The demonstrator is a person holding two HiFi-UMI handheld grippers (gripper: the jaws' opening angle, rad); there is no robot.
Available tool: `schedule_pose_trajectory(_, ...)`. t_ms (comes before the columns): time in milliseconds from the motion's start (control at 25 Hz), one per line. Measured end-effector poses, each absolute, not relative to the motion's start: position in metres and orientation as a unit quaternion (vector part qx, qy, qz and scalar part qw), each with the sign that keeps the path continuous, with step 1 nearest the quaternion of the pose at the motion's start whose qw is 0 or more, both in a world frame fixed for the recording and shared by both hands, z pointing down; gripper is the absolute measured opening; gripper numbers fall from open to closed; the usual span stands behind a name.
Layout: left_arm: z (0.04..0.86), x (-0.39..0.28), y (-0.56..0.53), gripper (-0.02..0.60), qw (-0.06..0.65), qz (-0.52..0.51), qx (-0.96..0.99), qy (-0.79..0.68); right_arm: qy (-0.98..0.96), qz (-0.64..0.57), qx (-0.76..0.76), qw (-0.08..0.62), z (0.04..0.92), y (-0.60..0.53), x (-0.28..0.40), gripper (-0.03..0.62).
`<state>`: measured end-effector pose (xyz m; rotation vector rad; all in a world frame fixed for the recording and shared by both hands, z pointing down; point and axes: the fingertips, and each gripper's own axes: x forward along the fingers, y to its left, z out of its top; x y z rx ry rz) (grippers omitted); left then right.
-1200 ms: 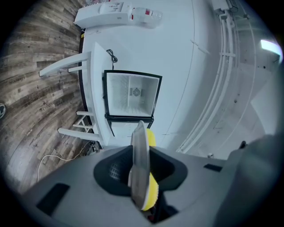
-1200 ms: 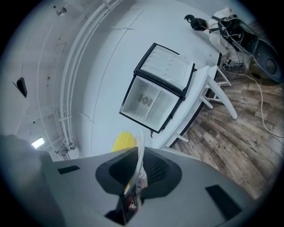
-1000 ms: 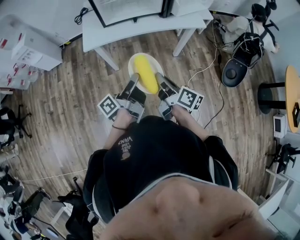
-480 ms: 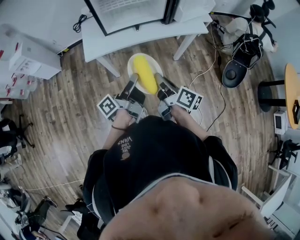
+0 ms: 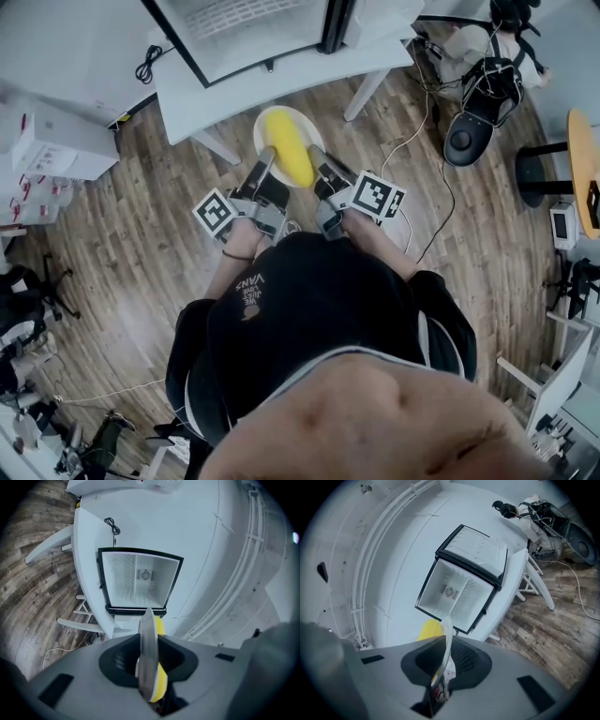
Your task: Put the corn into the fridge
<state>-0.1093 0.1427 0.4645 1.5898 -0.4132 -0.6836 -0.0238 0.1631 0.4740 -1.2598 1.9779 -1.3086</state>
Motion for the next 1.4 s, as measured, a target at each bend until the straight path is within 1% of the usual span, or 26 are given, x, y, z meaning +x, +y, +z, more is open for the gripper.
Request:
schedule_pose_trajectory(440,0.469,-0.094,0.109,0.084,0.637,-0.297,0.689,-0.176,0.711,-0.478,-0.465,0.226,0.478,0.13,-0.009,0.026)
schedule_pose_trajectory(1400,0.466,-0.047,0.012,0.084,0.61,-0.343,0.678,-0.224,0.748,-0.485,-0.41,0.192,0.474,0.02,0.041,0.026)
